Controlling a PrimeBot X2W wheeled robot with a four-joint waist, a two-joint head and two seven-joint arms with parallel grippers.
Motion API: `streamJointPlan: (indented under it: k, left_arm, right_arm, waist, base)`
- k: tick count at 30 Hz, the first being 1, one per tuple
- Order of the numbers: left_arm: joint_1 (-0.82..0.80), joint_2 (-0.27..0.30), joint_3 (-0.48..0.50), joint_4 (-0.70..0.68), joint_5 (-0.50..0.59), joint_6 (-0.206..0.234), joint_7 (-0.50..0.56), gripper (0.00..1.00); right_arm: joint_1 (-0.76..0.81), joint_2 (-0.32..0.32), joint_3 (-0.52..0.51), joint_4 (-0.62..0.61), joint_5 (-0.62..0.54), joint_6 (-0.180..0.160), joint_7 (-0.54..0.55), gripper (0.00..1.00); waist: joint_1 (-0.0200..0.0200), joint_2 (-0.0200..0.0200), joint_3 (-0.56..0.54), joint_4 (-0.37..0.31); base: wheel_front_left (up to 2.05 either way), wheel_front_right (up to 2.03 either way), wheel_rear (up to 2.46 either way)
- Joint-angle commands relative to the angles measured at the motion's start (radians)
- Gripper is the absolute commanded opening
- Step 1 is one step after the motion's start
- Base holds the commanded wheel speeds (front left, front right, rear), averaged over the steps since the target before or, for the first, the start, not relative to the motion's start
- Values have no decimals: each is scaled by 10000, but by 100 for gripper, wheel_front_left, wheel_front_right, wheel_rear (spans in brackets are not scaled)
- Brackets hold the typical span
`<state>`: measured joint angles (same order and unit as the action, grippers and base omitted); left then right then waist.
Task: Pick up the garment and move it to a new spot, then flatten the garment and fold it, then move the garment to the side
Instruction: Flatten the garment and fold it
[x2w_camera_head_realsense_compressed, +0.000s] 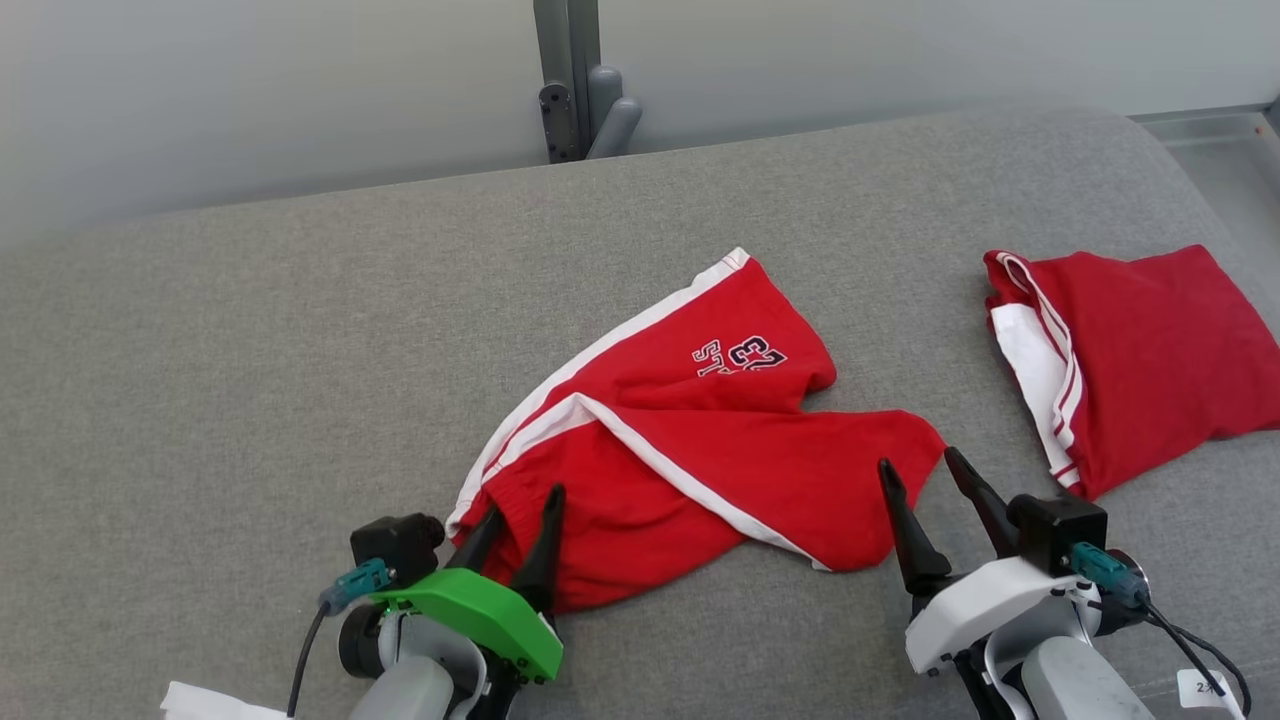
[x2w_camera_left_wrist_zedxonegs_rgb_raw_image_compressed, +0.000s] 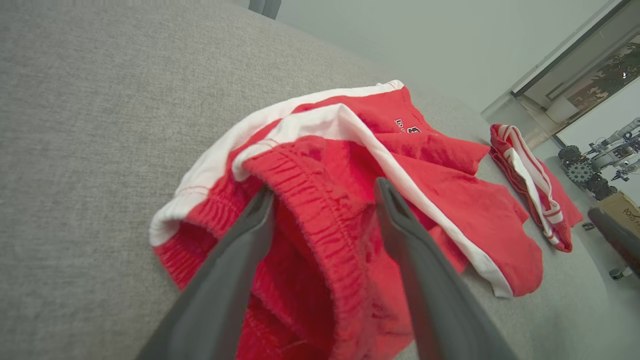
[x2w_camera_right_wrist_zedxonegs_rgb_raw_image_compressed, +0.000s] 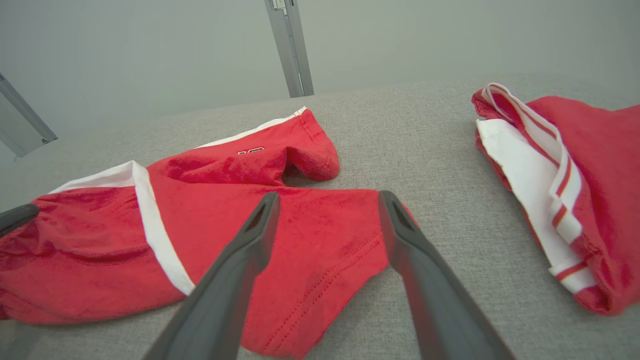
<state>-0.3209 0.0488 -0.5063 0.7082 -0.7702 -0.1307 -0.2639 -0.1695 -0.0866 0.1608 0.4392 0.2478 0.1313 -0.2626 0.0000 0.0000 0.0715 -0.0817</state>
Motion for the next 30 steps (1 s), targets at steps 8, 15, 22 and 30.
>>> streamJointPlan:
  k: [8, 15, 22, 30]
  left_arm:
    - [-289, 129, 628, -232, 989, 2, 2, 0]
    - [-1439, 1088, 694, -1531, 2949, 4, 2, 0]
    - [-1481, 1818, -531, -2210, 3084, 4, 2, 0]
    - [654, 2717, -2337, -2355, 2078, 10, 2, 0]
  right_arm:
    - [-137, 22, -2, -73, 143, -13, -24, 100]
    - [-196, 82, -118, -79, 241, -13, -25, 100]
    - [30, 180, -156, 43, 350, -13, -25, 100]
    - [247, 257, -99, 58, 438, -13, -25, 100]
  waist:
    - [0, 0, 175, -73]
    - [0, 0, 239, -69]
    - [0, 0, 66, 139]
    - [0, 0, -204, 413]
  base:
    - [0, 0, 0]
    - [0, 0, 0]
    - [0, 0, 0]
    - [0, 0, 0]
